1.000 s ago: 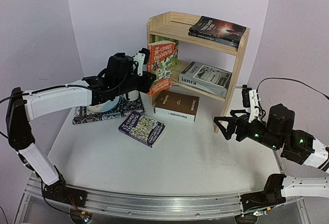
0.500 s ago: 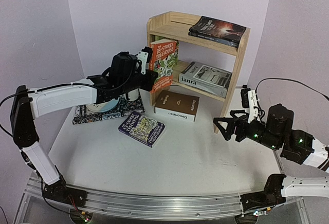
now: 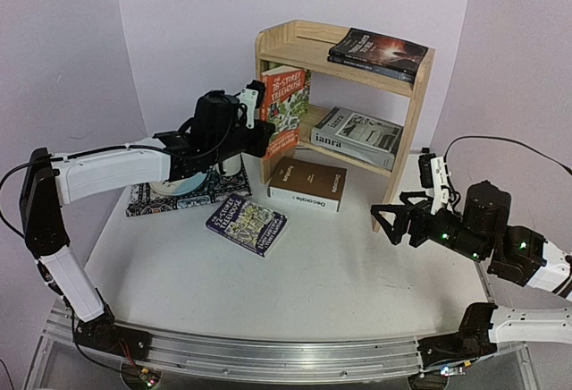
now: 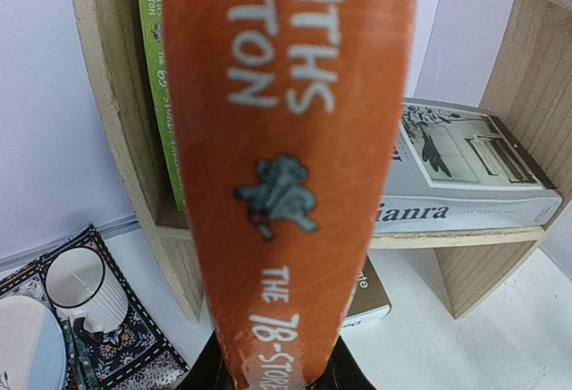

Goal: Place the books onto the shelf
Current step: Place the book on the shelf, then adjust the book on the shelf.

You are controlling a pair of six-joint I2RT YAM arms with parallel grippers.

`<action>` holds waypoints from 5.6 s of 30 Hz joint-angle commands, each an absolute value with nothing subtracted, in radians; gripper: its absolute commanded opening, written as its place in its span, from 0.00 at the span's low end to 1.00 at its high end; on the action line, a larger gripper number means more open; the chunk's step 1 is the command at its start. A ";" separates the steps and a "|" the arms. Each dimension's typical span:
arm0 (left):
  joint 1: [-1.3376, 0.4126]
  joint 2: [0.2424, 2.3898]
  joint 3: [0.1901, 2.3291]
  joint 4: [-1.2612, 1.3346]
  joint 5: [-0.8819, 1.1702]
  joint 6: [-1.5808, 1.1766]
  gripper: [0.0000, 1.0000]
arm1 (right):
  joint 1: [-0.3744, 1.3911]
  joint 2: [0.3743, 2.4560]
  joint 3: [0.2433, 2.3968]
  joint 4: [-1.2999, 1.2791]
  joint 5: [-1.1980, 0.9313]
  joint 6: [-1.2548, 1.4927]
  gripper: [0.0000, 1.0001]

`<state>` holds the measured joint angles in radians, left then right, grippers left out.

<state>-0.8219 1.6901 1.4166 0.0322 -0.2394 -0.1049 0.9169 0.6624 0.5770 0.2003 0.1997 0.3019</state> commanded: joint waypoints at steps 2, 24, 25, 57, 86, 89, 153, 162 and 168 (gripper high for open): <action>-0.821 1.646 1.404 0.238 -0.275 -0.120 0.00 | 0.919 0.651 0.617 0.217 0.208 0.307 0.98; -0.821 1.613 1.297 0.423 -0.261 -0.055 0.00 | 0.919 0.653 0.626 0.207 0.205 0.321 0.98; -0.821 1.615 1.296 0.430 -0.260 -0.050 0.00 | 0.920 0.654 0.627 0.207 0.205 0.321 0.98; -0.803 1.728 1.318 0.560 -0.262 -0.023 0.00 | 0.920 0.672 0.635 0.201 0.215 0.315 0.98; -0.761 1.901 1.506 0.532 -0.149 0.035 0.00 | 0.920 0.730 0.659 0.206 0.234 0.294 0.98; -0.746 1.921 1.533 0.522 -0.118 0.011 0.00 | 0.920 0.727 0.656 0.206 0.238 0.291 0.98; -0.693 1.949 1.607 0.436 -0.046 -0.019 0.19 | 0.920 0.732 0.648 0.202 0.233 0.310 0.98; -0.692 2.015 1.683 0.433 -0.045 -0.017 0.19 | 0.920 0.735 0.649 0.201 0.237 0.305 0.98; -0.692 2.048 1.723 0.430 -0.070 -0.026 0.19 | 0.920 0.739 0.648 0.199 0.238 0.309 0.98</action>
<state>-0.6971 2.0354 1.6475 0.3908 -0.0387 -0.0261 0.9169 0.7368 0.6163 0.1829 0.2226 0.3107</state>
